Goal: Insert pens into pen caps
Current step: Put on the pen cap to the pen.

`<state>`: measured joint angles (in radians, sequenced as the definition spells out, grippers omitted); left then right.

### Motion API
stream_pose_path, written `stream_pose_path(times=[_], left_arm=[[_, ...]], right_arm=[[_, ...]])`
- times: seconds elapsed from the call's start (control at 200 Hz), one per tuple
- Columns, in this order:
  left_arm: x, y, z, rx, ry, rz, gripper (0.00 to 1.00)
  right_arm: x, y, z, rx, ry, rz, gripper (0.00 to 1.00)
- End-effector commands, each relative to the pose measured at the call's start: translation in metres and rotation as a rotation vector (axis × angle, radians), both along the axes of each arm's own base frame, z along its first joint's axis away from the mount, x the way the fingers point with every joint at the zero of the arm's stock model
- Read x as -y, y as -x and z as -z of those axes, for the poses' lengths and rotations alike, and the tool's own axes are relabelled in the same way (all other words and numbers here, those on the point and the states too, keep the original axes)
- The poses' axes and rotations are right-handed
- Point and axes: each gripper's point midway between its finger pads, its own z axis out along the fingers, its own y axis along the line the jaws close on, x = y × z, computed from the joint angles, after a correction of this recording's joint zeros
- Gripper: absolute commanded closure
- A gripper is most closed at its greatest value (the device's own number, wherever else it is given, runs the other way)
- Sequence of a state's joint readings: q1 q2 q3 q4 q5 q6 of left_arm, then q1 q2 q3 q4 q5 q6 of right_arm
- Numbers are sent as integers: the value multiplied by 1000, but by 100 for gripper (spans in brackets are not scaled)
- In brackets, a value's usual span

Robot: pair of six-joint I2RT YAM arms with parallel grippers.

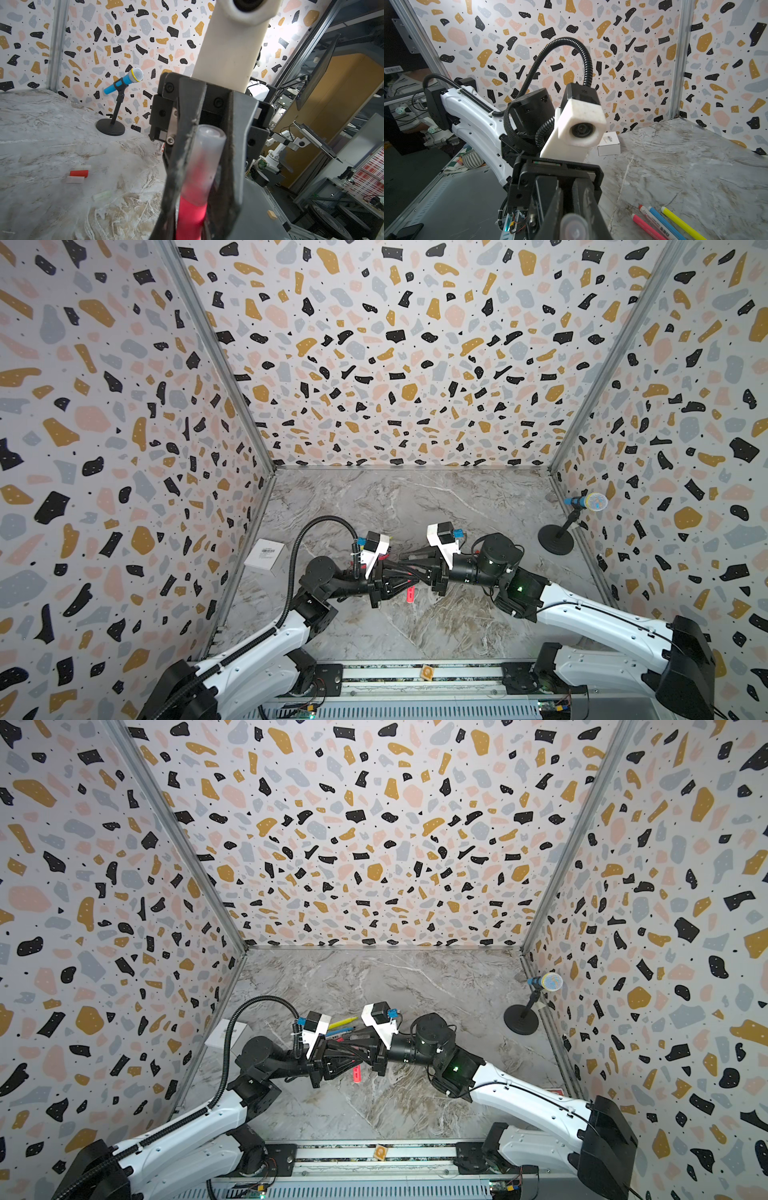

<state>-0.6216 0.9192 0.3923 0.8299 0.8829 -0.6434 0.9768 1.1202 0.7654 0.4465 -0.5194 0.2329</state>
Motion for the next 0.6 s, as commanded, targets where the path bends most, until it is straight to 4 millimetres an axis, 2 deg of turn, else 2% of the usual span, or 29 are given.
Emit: stream_pose_path(times=[0.0,0.15,0.235,0.406,0.596], left_arm=[[-46,-52,-91,104,309,-387,100],[-39,-54,-67,70,262,-377,100],[-37,-54,-57,53,242,-376,100],[-35,-54,-47,40,216,-373,100],[-34,-52,-50,48,222,-365,100]], right_arm=[[20,80,102,-208,323,-386,79],[18,67,68,-159,238,-374,49],[17,61,49,-129,199,-365,39],[16,54,24,-80,152,-341,33],[23,45,27,-74,156,-291,33]])
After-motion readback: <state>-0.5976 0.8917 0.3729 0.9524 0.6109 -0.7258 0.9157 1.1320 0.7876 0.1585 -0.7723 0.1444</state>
